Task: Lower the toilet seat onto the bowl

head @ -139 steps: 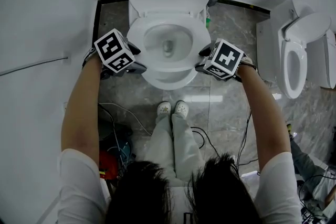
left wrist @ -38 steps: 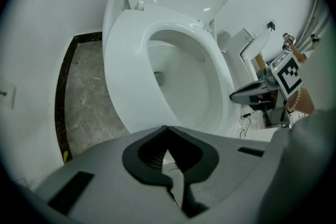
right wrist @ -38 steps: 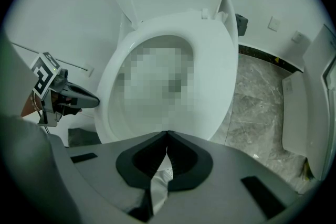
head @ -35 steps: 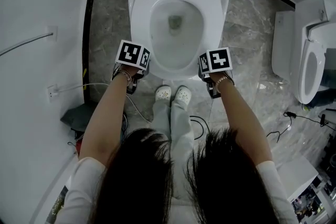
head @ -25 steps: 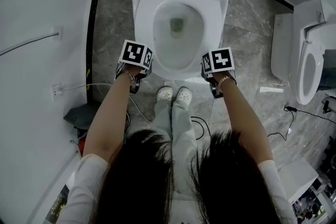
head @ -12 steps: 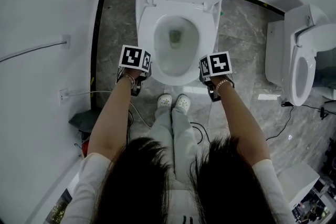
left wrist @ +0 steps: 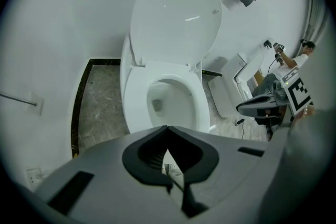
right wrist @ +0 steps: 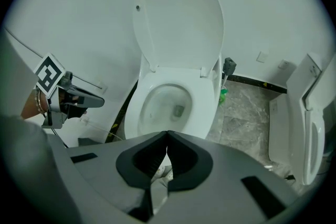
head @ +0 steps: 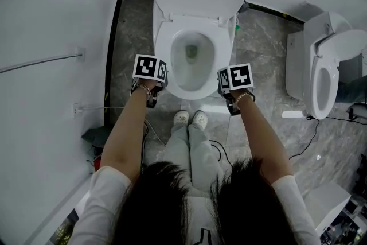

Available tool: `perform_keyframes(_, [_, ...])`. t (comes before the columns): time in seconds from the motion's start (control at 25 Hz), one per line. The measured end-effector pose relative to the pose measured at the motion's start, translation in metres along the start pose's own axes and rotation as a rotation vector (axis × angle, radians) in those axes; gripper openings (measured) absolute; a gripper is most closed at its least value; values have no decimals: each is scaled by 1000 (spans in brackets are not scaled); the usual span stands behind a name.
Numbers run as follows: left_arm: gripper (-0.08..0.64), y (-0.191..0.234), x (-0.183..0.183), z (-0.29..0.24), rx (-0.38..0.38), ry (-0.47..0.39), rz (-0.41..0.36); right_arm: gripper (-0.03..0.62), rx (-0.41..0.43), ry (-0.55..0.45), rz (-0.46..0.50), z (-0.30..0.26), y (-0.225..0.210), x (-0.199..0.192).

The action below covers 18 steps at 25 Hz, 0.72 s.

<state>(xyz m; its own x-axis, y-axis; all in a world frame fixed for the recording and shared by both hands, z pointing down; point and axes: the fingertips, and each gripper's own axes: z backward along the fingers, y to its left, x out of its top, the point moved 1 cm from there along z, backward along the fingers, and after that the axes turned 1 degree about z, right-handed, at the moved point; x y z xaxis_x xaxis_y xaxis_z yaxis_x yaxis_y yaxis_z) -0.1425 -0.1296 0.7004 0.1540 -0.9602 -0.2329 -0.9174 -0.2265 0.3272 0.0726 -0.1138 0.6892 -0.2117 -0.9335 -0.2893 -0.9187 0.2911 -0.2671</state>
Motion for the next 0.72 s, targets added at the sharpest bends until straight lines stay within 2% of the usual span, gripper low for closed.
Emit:
perform_keyframes(0.36, [9, -22, 18, 40, -6, -54, -24, 28, 0, -41, 59, 46, 8, 23])
perform_keyframes(0.72, [9, -44, 39, 83, -3, -124, -25, 28, -52, -57, 103, 92, 15, 39])
